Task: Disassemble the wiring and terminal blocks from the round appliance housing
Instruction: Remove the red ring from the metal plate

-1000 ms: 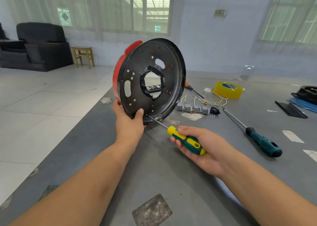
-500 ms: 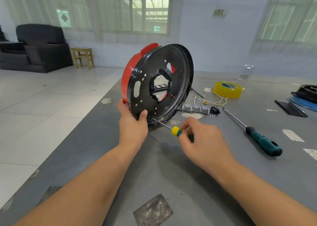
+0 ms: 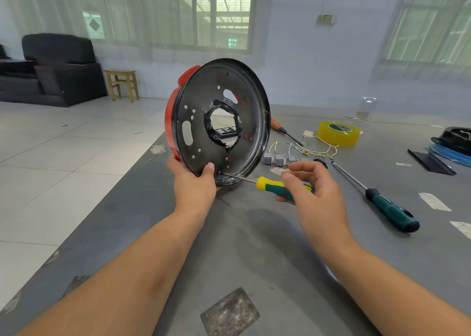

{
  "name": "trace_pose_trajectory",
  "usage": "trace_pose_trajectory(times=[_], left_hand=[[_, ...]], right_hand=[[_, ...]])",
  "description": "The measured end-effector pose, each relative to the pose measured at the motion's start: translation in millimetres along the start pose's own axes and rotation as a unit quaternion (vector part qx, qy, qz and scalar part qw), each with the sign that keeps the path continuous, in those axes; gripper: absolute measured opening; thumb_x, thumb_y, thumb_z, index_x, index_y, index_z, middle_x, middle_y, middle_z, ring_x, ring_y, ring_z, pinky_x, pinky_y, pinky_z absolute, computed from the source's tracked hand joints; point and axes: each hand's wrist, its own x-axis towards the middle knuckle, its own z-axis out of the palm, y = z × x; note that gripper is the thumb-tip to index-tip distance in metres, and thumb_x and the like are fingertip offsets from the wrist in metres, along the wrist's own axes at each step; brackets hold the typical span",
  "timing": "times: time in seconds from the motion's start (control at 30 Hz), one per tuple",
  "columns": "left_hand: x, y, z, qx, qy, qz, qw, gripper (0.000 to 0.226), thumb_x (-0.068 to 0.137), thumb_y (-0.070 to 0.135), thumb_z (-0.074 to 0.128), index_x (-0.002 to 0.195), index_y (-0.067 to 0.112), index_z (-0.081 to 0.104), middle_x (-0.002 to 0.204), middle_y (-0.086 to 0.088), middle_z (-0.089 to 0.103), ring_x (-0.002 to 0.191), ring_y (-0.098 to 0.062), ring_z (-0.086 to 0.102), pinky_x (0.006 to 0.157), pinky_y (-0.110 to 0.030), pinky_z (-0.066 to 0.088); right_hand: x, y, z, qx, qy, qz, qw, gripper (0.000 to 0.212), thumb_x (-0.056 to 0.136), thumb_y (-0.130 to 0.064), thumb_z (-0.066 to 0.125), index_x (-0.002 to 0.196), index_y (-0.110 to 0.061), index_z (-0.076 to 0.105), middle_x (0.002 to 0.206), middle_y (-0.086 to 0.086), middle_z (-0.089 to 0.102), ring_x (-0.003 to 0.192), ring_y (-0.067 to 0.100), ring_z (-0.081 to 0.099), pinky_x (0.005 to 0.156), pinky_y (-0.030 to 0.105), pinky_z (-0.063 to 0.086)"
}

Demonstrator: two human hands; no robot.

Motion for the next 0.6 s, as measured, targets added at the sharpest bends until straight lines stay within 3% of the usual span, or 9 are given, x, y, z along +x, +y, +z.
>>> trace_pose_trajectory(times=[0.07, 0.17, 0.27, 0.33, 0.4, 0.47, 0.53, 0.6], left_hand=[[1, 0, 0, -0.01, 0.002, -0.006, 1.0, 0.048, 0.097, 0.008, 0.068, 0.128, 0.029, 0.037, 0.109, 0.021, 0.061, 0.105, -0.019, 0.069, 0.083, -0.048, 0.065], [0, -1, 1, -0.035, 0.003, -0.021, 0.999, 0.046, 0.097, 0.006, 0.067, 0.124, 0.028, 0.037, 0.112, 0.015, 0.06, 0.105, -0.017, 0.069, 0.07, -0.039, 0.066], [2, -2, 1, -0.023, 0.007, -0.024, 0.999, 0.045, 0.096, 0.008, 0.068, 0.124, 0.026, 0.038, 0.111, 0.016, 0.06, 0.108, -0.022, 0.069, 0.084, -0.049, 0.064], [3, -2, 1, -0.038, 0.01, -0.035, 0.999, 0.045, 0.096, 0.007, 0.068, 0.124, 0.025, 0.039, 0.113, 0.014, 0.06, 0.107, -0.021, 0.069, 0.079, -0.047, 0.065], [4, -3, 0, -0.048, 0.012, -0.04, 0.998, 0.045, 0.096, 0.005, 0.068, 0.124, 0.025, 0.039, 0.114, 0.013, 0.059, 0.105, -0.019, 0.069, 0.073, -0.044, 0.066], [5, -4, 1, -0.042, 0.012, -0.038, 0.998, 0.045, 0.096, 0.005, 0.068, 0.124, 0.025, 0.039, 0.114, 0.013, 0.059, 0.104, -0.019, 0.069, 0.074, -0.046, 0.066], [5, -5, 1, -0.045, 0.011, -0.041, 0.998, 0.044, 0.096, 0.005, 0.068, 0.123, 0.025, 0.039, 0.114, 0.012, 0.059, 0.103, -0.018, 0.069, 0.072, -0.044, 0.066], [6, -6, 1, -0.049, 0.008, -0.042, 0.998, 0.045, 0.096, 0.005, 0.068, 0.123, 0.025, 0.039, 0.115, 0.012, 0.059, 0.101, -0.016, 0.069, 0.069, -0.041, 0.066]], right_hand=[[2, -1, 0, 0.088, 0.009, 0.056, 0.994, 0.002, 0.097, -0.012, 0.065, 0.098, -0.013, 0.066, 0.109, 0.014, 0.066, 0.095, 0.027, 0.073, 0.073, 0.033, 0.062], [3, -4, 1, 0.167, 0.023, 0.099, 0.981, 0.015, 0.099, -0.022, 0.064, 0.093, -0.008, 0.066, 0.112, 0.022, 0.062, 0.098, 0.036, 0.073, 0.074, 0.036, 0.063], [0, -8, 1, 0.026, -0.004, 0.08, 0.996, 0.052, 0.091, -0.07, 0.049, 0.097, -0.019, 0.062, 0.077, 0.008, 0.074, 0.063, 0.024, 0.074, 0.053, 0.033, 0.058], [2, -7, -2, -0.132, 0.011, 0.028, 0.991, 0.062, 0.082, -0.086, 0.037, 0.091, -0.029, 0.06, 0.061, -0.002, 0.066, 0.052, 0.015, 0.062, 0.049, 0.03, 0.046], [7, -6, -8, -0.211, 0.024, -0.022, 0.977, 0.047, 0.087, -0.078, 0.045, 0.091, -0.033, 0.056, 0.067, -0.007, 0.062, 0.061, 0.011, 0.058, 0.053, 0.026, 0.041], [10, -7, -12, -0.262, -0.007, -0.095, 0.96, 0.026, 0.09, -0.059, 0.06, 0.097, -0.037, 0.049, 0.076, -0.015, 0.058, 0.069, 0.005, 0.056, 0.054, 0.016, 0.04], [9, -7, -17, -0.296, -0.048, -0.177, 0.937, 0.029, 0.09, -0.036, 0.07, 0.104, -0.036, 0.044, 0.087, -0.023, 0.053, 0.08, -0.002, 0.054, 0.064, 0.008, 0.04], [7, -6, -21, -0.299, -0.057, -0.219, 0.927, 0.034, 0.089, -0.031, 0.072, 0.107, -0.033, 0.044, 0.09, -0.023, 0.052, 0.08, -0.005, 0.053, 0.065, 0.007, 0.039]])
